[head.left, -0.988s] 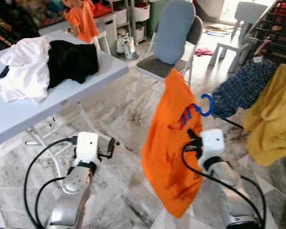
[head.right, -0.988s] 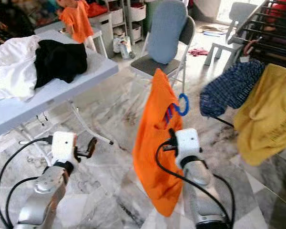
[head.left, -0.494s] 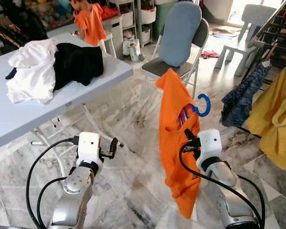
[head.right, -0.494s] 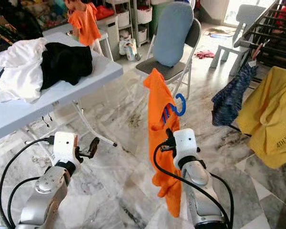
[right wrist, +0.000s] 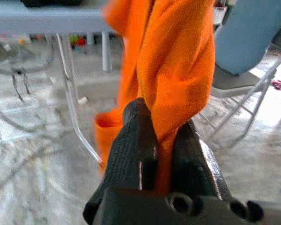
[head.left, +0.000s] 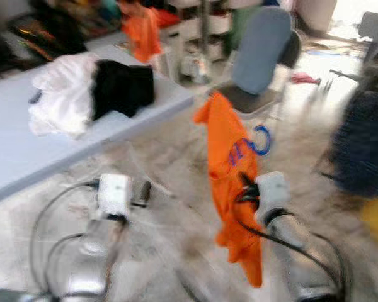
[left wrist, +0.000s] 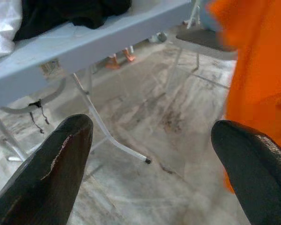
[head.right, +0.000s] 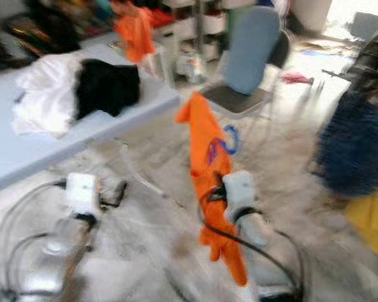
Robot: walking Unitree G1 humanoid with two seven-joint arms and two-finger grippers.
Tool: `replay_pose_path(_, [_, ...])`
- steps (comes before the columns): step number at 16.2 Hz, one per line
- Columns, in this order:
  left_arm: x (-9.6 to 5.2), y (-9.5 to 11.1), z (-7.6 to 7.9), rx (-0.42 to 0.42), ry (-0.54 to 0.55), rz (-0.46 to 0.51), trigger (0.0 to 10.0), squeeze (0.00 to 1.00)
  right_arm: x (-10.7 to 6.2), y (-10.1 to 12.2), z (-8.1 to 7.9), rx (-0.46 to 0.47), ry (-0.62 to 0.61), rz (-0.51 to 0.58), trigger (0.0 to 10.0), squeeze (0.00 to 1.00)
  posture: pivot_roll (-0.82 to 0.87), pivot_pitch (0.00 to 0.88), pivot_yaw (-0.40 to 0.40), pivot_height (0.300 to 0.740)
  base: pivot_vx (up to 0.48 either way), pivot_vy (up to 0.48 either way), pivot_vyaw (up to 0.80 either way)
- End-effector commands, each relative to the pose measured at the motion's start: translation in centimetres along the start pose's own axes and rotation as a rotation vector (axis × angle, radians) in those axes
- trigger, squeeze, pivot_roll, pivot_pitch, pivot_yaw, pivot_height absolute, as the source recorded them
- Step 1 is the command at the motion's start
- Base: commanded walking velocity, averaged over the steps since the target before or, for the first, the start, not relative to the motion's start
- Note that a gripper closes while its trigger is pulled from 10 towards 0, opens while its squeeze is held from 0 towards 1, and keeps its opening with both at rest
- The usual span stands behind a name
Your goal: Hang hanger
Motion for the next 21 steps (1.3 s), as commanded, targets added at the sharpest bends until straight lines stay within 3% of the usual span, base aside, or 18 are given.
replay_pose_path(1, [-0.22, -0.12, -1.16, 0.020, 0.031, -0.011, 10.0, 0.00, 0.47, 1.75, -0.76, 0.006, 0.019, 0.069, 10.0, 0.00, -0.12, 0.000, 0.043, 0.740, 0.000, 0.000, 0.77])
replay_pose_path(15, [-0.12, -0.22, -0.56, 0.010, 0.023, -0.011, 10.0, 0.00, 0.35, 1.79, -0.47, -0.006, 0.024, 0.068, 10.0, 0.00, -0.13, 0.000, 0.035, 0.740, 0.000, 0.000, 0.04])
replay_pose_path(21, [-0.08, -0.27, -0.35, 0.004, 0.009, -0.012, 10.0, 0.00, 0.47, 1.99, -0.56, -0.009, 0.028, 0.074, 10.0, 0.00, -0.13, 0.000, 0.032, 0.740, 0.000, 0.000, 0.63])
Point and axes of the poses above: a point about 5 cm out from each wrist's last joint towards the gripper, its own x axis pointing out of the wrist towards the gripper, its own y axis along the axis of the wrist's last joint, z = x × y, the point moved 4 cm from there along x, pointing out of the wrist towards the gripper, and after that the axes turned 7 degrees about -x, right-handed, at the moved point
